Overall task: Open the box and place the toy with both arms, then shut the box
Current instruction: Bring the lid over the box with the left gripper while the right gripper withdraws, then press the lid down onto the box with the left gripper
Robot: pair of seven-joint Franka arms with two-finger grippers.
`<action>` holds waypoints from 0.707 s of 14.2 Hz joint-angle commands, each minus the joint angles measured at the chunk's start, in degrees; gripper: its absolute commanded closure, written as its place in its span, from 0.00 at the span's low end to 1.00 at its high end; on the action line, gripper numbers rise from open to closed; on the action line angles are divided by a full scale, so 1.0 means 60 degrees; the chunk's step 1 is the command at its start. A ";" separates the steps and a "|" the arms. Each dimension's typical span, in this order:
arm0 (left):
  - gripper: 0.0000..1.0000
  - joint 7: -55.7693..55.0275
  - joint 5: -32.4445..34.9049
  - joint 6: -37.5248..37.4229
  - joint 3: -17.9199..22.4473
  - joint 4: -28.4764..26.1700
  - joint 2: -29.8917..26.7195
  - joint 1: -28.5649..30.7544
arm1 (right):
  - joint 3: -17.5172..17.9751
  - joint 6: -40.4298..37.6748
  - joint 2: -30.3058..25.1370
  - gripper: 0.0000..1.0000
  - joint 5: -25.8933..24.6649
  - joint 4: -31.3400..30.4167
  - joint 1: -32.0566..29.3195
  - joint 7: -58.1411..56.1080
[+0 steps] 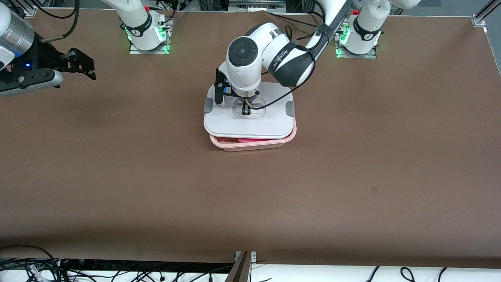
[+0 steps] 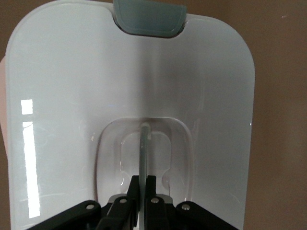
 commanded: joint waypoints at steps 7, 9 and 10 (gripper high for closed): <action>1.00 -0.0772 0.0410 0.0075 0.0216 0.0145 0.0677 -0.0075 | 0.0056 0.0147 0.0398 0.00 -0.0216 0.0452 -0.0184 0.0096; 1.00 -0.0977 0.0351 0.0075 0.0230 0.0175 0.0663 -0.0002 | -0.0119 0.0176 0.0398 0.00 -0.0144 0.0525 -0.0243 0.0124; 1.00 -0.1094 0.0337 0.0075 0.0245 0.0190 0.0663 0.0013 | -0.0120 0.0147 0.0398 0.00 -0.0128 0.0540 -0.0243 0.0125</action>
